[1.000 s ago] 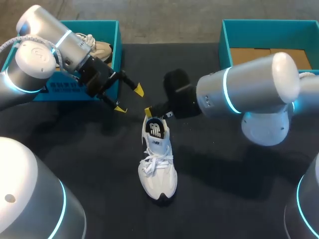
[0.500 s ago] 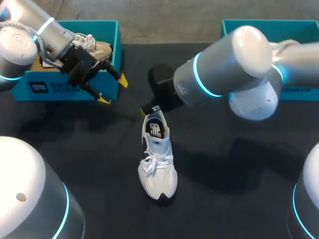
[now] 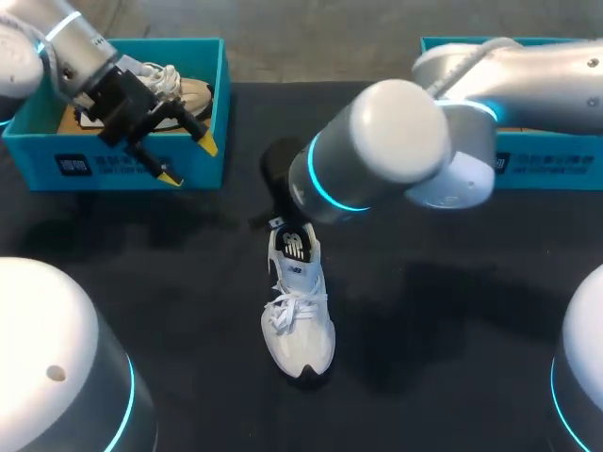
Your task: Take the shoe out of the shoebox, open the shoe tongue, remove and reinsert the insole, then place the shoe into the shoebox
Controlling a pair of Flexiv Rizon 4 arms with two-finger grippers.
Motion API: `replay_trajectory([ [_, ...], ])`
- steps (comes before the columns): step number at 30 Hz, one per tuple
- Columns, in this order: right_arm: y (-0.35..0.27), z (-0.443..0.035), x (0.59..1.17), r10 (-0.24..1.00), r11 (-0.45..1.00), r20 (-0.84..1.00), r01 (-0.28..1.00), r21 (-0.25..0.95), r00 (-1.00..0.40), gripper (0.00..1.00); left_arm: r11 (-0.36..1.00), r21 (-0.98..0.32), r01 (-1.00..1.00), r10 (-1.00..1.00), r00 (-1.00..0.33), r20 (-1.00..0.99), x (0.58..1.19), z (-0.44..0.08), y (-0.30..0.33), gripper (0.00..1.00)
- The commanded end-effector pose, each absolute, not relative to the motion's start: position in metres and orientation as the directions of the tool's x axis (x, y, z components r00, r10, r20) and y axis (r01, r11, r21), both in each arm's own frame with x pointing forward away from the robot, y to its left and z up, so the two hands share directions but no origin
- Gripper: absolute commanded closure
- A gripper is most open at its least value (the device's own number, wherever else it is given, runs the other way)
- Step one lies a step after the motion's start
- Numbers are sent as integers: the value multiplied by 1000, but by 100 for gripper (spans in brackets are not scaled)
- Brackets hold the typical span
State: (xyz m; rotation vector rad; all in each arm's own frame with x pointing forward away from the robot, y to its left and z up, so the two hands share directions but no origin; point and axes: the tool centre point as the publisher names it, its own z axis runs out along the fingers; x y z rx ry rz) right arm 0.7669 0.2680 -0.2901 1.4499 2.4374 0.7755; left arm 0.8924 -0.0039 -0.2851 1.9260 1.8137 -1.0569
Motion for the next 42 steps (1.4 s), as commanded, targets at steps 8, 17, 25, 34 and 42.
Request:
replay_trajectory([
  [8, 276, -303, 780, 917, 354, -14, 797, 490, -399, 100, -130, -277, 952, 753, -87, -652, 898, -274, 15, 0],
  [17, 276, -303, 780, 917, 354, -14, 797, 490, -399, 100, -135, -270, 953, 756, -77, -650, 900, -272, 17, 0],
  [25, 276, -303, 780, 917, 354, -14, 797, 490, -399, 100, -116, -262, 958, 764, -83, -640, 902, -273, 17, 0],
  [34, 252, -314, 777, 945, 314, -60, 834, 453, -322, 100, -68, -300, 952, 775, -139, -617, 908, -274, 22, 0],
  [42, 244, -319, 773, 948, 299, -52, 825, 480, -314, 100, -52, -294, 954, 799, -136, -586, 910, -271, 27, 0],
])
